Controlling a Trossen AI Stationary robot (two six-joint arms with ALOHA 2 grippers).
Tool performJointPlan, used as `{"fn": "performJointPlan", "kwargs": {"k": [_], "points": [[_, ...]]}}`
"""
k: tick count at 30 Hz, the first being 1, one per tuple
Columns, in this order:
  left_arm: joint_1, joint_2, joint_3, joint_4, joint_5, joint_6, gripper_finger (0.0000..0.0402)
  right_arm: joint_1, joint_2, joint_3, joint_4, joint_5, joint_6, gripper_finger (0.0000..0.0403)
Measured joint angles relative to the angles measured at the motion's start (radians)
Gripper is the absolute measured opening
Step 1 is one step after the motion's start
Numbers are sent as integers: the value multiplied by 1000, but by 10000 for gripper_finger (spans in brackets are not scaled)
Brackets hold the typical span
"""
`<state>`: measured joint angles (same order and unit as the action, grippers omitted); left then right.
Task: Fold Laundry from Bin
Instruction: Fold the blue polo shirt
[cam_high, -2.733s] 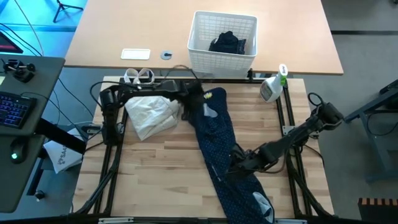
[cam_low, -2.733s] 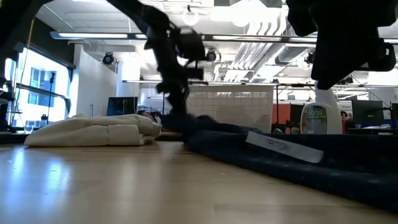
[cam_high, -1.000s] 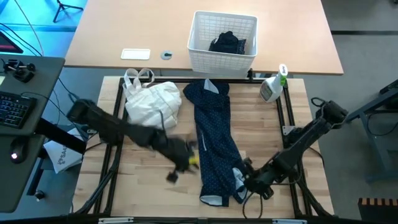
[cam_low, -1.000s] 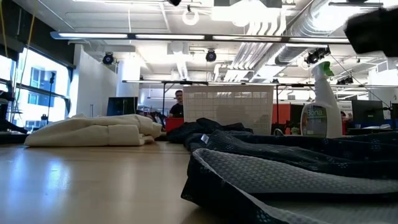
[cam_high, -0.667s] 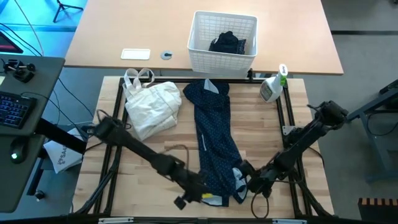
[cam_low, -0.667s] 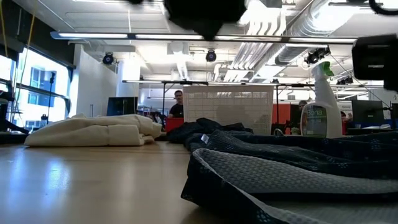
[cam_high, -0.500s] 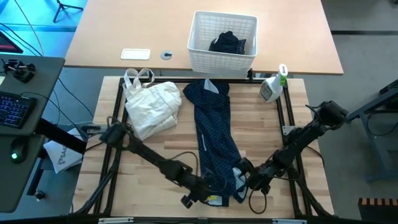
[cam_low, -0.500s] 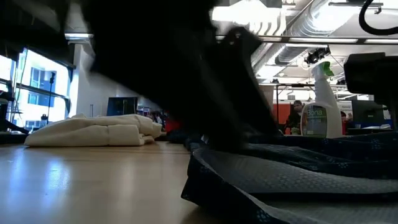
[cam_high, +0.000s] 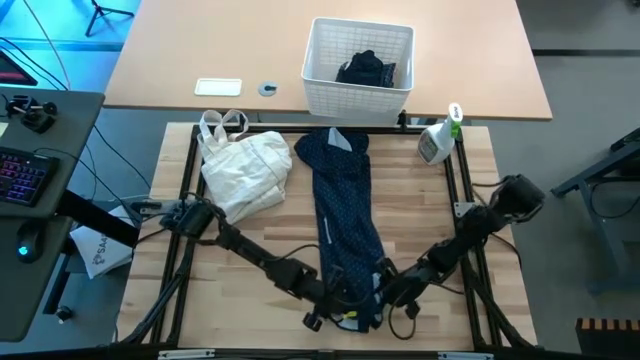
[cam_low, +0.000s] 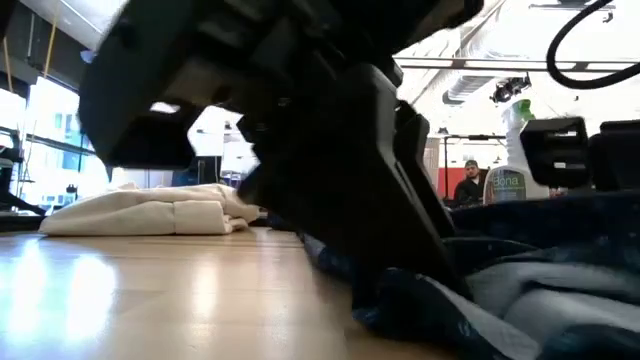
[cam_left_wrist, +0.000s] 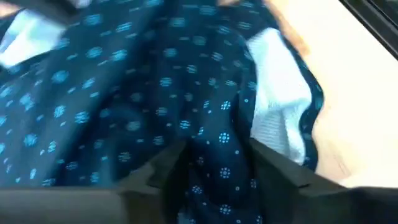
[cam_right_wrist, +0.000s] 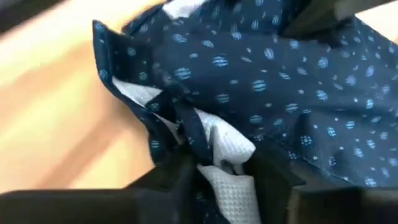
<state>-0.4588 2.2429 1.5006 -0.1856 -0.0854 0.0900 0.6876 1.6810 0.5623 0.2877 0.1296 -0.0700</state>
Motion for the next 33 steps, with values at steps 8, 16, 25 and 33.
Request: {"fn": "performJointPlan", "kwargs": {"k": [8, 16, 25, 33], "points": [[-4, -80, -10, -47, 28, -381, 13, 1, 39, 111, 3, 37, 452, 11], [-53, -322, -6, -29, -31, -592, 5, 12, -135, 196, 14, 55, 781, 5], [-139, -463, -6, 45, -172, -809, 2, 20, -299, 300, 23, 64, 864, 3], [-115, -541, -5, -68, -506, -881, 1, -81, -350, 414, -246, 153, 882, 1]]}}
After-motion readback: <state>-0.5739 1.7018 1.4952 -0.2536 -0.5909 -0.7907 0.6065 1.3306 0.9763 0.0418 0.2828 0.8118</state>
